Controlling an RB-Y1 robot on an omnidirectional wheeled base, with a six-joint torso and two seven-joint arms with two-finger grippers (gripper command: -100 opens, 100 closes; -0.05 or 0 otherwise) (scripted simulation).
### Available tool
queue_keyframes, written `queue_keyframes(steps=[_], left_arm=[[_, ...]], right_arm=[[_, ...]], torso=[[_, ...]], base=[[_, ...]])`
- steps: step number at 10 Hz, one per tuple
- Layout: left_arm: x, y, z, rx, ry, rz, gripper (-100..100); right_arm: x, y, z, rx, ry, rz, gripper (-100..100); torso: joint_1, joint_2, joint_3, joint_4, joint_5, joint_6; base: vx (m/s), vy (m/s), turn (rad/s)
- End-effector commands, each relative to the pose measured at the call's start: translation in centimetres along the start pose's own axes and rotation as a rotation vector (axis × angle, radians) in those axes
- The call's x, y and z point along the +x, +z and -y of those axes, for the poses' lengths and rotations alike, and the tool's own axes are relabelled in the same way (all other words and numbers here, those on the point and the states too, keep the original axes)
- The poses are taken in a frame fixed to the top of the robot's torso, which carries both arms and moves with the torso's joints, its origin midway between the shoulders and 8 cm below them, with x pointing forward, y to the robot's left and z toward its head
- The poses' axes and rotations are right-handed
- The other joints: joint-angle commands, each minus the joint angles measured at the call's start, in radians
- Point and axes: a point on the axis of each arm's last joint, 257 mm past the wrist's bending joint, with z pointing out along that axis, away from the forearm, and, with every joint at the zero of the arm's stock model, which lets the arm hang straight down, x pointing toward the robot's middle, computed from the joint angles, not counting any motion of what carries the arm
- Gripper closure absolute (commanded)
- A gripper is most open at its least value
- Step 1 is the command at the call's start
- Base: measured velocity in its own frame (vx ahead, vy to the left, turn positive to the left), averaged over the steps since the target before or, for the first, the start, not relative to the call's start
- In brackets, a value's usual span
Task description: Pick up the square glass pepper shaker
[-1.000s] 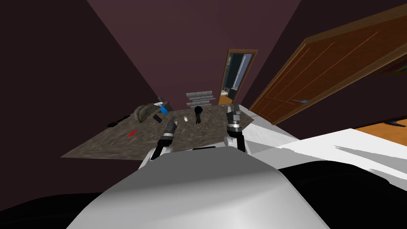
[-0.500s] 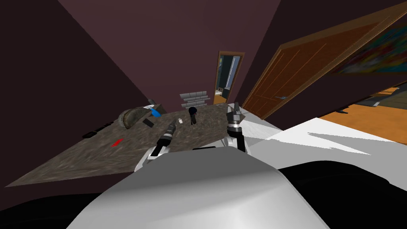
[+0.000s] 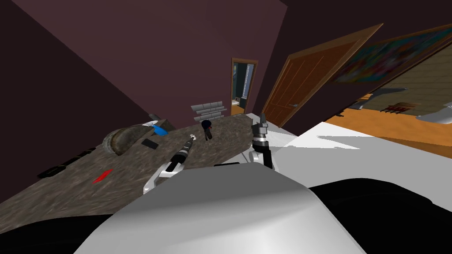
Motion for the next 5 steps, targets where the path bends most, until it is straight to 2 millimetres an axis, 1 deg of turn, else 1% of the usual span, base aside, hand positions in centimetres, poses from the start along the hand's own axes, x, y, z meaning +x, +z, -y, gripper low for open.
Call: queue_keyframes(steps=[1, 3, 5], left_arm=[[-1.1, 0.1, -2.7, -0.075, 0.058, -0.002, -100], [-2.8, 0.1, -6.3, -0.174, 0.129, 0.002, -100], [-4.9, -0.1, -9.4, -0.263, 0.198, 0.010, -100]], right_arm=[[0.0, 0.0, 0.0, 0.000, 0.000, 0.000, 0], [0.0, 0.0, 0.0, 0.000, 0.000, 0.000, 0], [0.0, 0.0, 0.0, 0.000, 0.000, 0.000, 0]], torso=[[0.000, 0.000, 0.000, 0.000, 0.000, 0.000], [0.001, 0.001, 0.001, 0.000, 0.000, 0.000], [0.001, 0.001, 0.001, 0.000, 0.000, 0.000]], base=[[-0.018, -0.026, -0.236], [-0.013, -0.023, -0.175], [-0.017, -0.023, -0.226]])
